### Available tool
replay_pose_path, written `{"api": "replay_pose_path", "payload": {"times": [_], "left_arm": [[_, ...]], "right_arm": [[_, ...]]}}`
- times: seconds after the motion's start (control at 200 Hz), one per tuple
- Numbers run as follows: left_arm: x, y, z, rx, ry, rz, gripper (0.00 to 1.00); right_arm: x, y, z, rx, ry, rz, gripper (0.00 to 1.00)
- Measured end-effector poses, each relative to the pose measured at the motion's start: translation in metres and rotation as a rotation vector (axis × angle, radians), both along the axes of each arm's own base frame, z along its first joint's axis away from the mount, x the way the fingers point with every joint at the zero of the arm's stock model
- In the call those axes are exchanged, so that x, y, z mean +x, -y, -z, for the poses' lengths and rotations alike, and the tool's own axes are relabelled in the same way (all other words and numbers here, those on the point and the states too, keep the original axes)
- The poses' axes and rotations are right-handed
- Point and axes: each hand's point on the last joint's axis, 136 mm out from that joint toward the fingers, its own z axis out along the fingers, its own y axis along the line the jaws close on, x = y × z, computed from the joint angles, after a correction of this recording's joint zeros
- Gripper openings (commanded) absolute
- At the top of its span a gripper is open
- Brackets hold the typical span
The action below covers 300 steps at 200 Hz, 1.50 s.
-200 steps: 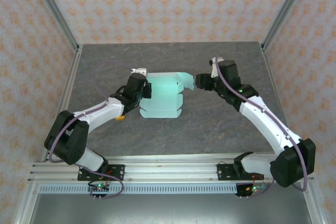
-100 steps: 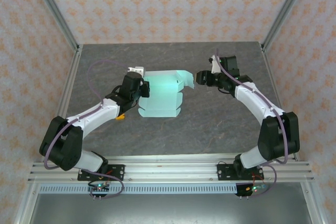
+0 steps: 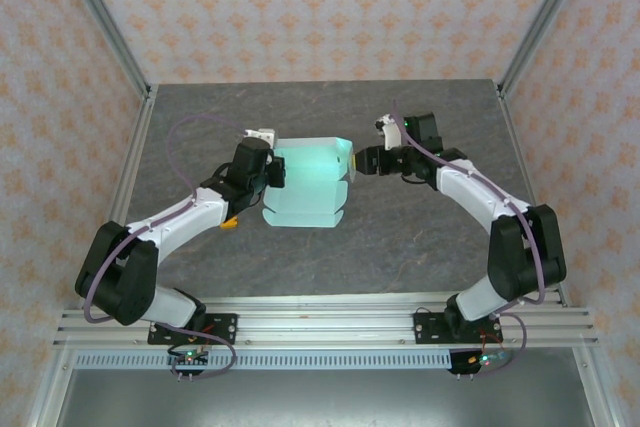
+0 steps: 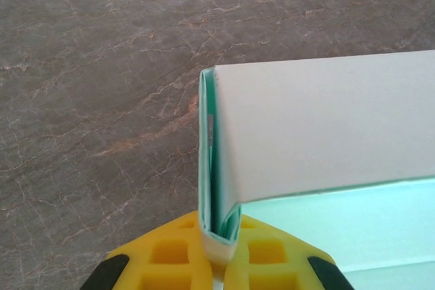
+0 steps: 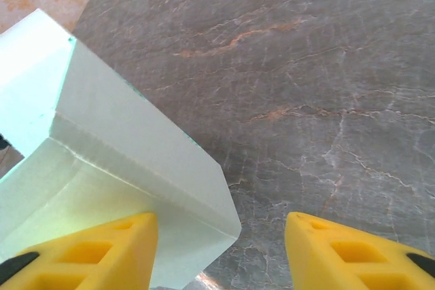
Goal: Fold the paper box
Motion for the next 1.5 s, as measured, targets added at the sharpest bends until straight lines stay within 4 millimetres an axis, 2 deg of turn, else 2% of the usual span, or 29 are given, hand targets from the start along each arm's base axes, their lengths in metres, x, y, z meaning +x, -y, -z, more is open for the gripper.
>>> {"api": "replay_pose_path", "payload": {"times": [0.245,0.445,0.746,1.076,1.501], "left_arm": [[0.000,-0.002,0.001,0.001,-0.004,-0.003,0.00],[-0.002,-0.003,0.004,0.009,-0.019,-0.003,0.00],[-0.003,-0.003,0.005,0.013,-0.023,-0.001,0.00],[-0.002,-0.003,0.007,0.018,-0.026,0.001,0.00],[0.002,-0.001,0.004,0.023,-0.021,0.006,0.00]], "right_arm": [[-0.005,-0.012,0.001,0.007,0.009,-0.048,0.52],[-0.007,-0.015,0.008,0.003,-0.007,-0.060,0.52],[-0.011,-0.022,0.006,0.009,0.007,-0.099,0.52],[-0.003,-0.026,-0.002,0.014,-0.019,-0.098,0.50],[-0.007,-0.036,0.005,0.017,-0.051,-0.128,0.53]]}}
